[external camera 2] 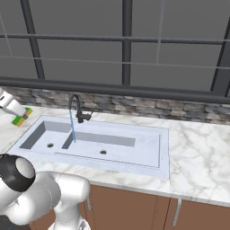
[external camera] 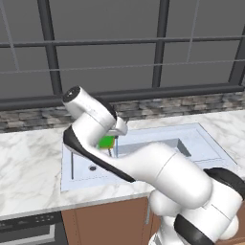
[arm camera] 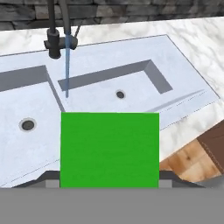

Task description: Soak the sponge with water for a few seconds and then drop it inside the sink.

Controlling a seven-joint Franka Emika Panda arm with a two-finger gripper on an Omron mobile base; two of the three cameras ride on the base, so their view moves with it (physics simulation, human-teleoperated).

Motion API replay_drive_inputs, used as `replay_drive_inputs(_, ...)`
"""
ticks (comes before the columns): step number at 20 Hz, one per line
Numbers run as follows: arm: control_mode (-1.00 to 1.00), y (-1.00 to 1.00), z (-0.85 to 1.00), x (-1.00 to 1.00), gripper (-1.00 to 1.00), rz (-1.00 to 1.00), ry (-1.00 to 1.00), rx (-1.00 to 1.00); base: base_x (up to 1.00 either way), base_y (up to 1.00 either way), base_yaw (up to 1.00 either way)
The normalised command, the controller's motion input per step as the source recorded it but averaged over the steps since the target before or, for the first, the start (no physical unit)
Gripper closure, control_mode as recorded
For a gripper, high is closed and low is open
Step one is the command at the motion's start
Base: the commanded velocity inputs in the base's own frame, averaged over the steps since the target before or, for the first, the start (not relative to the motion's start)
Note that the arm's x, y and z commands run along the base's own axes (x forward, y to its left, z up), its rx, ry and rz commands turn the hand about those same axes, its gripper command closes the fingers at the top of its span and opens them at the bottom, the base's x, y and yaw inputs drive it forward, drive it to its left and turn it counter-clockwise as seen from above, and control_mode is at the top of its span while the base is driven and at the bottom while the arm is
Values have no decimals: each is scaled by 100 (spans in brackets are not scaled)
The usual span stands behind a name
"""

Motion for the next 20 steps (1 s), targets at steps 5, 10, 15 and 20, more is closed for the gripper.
replay_drive_inputs(5, -100, -17, -1, 0, 100, 0, -15, 0, 0, 0, 0)
replay_drive_inputs(10, -100, -14, -3, 0, 100, 0, -18, 0, 0, 0, 0)
replay_drive_inputs(15, -100, -14, 0, 2, 100, 0, -16, 0, 0, 0, 0)
replay_drive_inputs(20, -100, -11, 0, 0, 100, 0, -12, 0, 0, 0, 0)
